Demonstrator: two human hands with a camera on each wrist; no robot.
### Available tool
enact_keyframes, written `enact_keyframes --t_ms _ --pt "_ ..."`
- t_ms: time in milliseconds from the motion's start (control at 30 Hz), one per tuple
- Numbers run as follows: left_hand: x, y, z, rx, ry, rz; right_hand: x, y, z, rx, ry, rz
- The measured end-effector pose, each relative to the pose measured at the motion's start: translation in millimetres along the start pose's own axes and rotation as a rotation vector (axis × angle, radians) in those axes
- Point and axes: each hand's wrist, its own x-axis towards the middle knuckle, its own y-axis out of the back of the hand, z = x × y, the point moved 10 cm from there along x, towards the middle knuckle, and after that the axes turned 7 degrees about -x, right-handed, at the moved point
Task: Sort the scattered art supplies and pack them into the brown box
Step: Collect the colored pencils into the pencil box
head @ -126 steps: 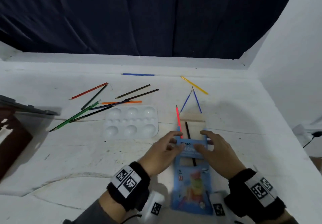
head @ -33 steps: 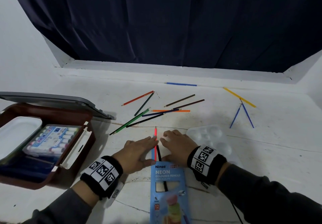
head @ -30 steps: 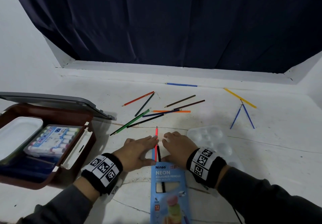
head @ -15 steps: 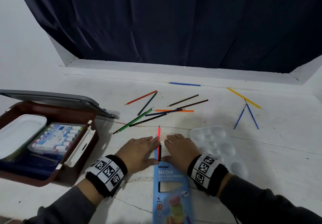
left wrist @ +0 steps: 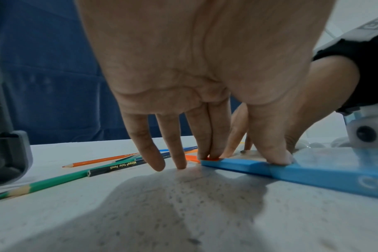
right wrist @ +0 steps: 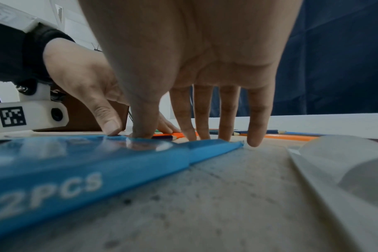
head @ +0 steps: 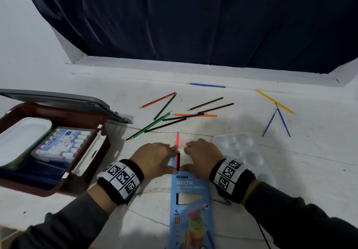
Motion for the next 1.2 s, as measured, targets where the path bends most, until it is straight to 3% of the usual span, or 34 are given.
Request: enact_keyframes --t_ms 167,300,367,500,600,767,1033,1200 --pt "6 10 -18 -0.325 0.009 0.058 5 8 14 0.110 0.010 0.004" --pt "7 53 -46 -0.472 0.095 0.364 19 33 46 0.253 -0.040 0.097" --pt "14 66 -58 -0.436 0.137 0.439 30 46 62 0.241 -0.060 0.150" --pt "41 66 -64 -0.224 0.269 0.352 62 54 84 0.143 -0.099 0.155" --pt "55 64 -65 -0.101 0.297 0.321 81 48 90 0.115 -0.126 0.108" --pt "63 62 -66 0.030 0.326 0.287 94 36 84 -0.133 -0.094 0.031" --pt "57 61 -56 -0.051 0.339 0.186 87 38 79 -0.213 -0.114 0.031" --pt "37 72 -55 -0.203 0.308 0.270 74 41 89 -0.171 -0.181 0.064"
